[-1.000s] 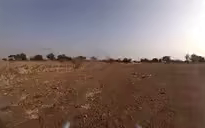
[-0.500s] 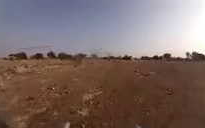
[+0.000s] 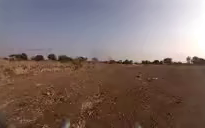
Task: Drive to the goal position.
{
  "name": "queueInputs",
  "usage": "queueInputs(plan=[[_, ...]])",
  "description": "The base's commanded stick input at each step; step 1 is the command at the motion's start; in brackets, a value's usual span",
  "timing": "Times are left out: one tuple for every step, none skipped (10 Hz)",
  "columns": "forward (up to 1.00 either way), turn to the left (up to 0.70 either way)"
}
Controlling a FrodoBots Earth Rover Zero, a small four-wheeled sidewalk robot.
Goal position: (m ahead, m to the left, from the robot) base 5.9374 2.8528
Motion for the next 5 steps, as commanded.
queueInputs(plan=[[0.50,0.00],[0.50,0.00],[0.50,0.00],[0.50,-0.43],[0.50,-0.50]])
